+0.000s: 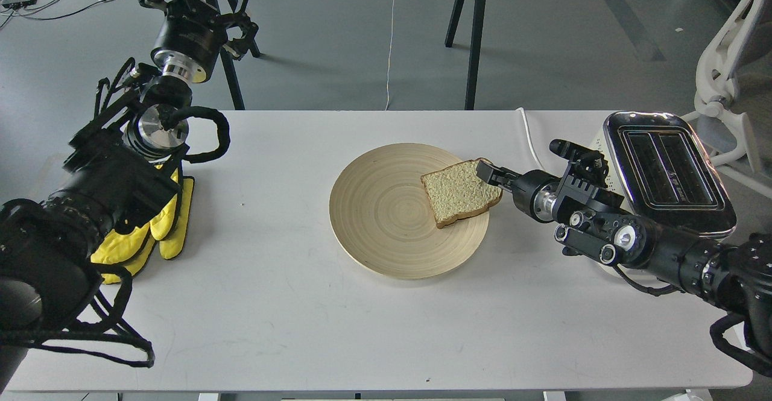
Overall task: Put bread in toaster with right arm
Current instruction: 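Close the right gripper on the edge of the bread slice, then lift the bread slice with the right gripper up over the toaster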
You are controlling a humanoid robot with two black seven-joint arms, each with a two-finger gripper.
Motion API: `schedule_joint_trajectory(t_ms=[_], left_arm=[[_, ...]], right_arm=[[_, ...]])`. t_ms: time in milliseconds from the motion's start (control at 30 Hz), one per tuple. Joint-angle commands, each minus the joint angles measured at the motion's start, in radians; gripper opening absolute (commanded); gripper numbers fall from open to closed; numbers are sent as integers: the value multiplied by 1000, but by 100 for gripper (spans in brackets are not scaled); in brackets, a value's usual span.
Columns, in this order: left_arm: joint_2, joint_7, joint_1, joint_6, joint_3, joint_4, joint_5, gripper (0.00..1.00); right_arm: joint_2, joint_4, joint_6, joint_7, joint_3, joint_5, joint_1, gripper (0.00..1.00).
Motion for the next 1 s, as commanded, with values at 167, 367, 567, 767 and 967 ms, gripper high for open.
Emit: schedule_joint_trajectory(t_ms=[167, 367, 567, 767, 967], left_arm=[[0, -3, 0, 0, 0, 0, -2, 100], [0, -3, 0, 0, 0, 0, -2, 100], [2, -3, 0, 0, 0, 0, 0, 100], [2, -3, 0, 0, 0, 0, -2, 100], [0, -3, 0, 0, 0, 0, 0, 100]], right_arm=[[9, -2, 1, -1, 3, 2, -3, 51], [15, -2, 1, -5, 6, 2, -3, 23], [14, 0, 1, -23, 17, 6, 0, 0], [14, 13, -9, -23, 22, 6, 12, 0], [-57, 96, -8, -18, 71, 6, 96, 0]])
